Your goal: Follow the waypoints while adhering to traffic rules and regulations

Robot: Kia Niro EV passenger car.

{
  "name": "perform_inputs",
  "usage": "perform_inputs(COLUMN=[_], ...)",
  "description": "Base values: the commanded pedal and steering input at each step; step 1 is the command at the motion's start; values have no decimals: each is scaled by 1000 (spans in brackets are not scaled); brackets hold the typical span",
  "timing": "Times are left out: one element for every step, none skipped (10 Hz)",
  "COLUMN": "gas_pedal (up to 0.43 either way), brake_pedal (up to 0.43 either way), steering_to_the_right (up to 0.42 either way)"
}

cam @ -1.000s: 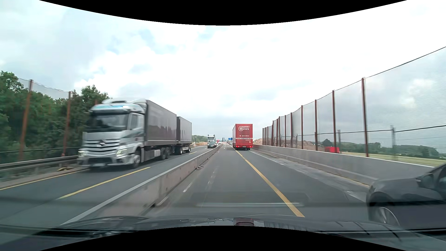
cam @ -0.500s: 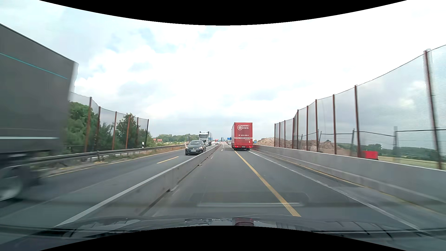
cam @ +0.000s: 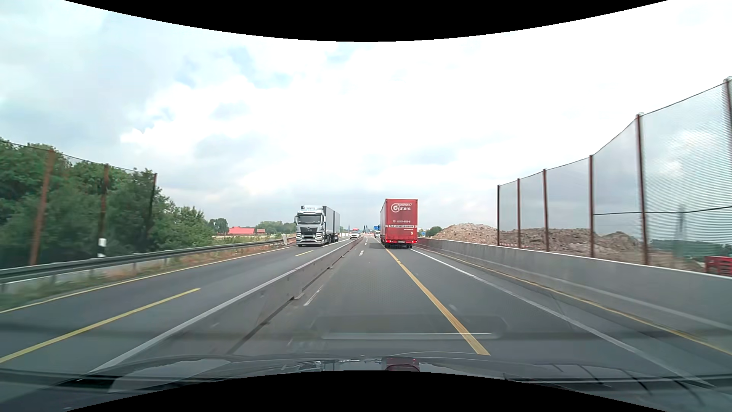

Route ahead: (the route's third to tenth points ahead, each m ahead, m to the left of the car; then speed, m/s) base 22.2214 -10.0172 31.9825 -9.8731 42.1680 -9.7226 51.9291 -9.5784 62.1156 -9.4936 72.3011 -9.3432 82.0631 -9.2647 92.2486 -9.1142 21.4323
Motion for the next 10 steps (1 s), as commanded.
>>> perform_inputs(gas_pedal=[0, 0, 0, 0, 0, 0, 0, 0, 0, 28], brake_pedal=[0, 0, 0, 0, 0, 0, 0, 0, 0, 0], steering_to_the_right=[0, 0, 0, 0, 0, 0, -1, -2, -2, -2])
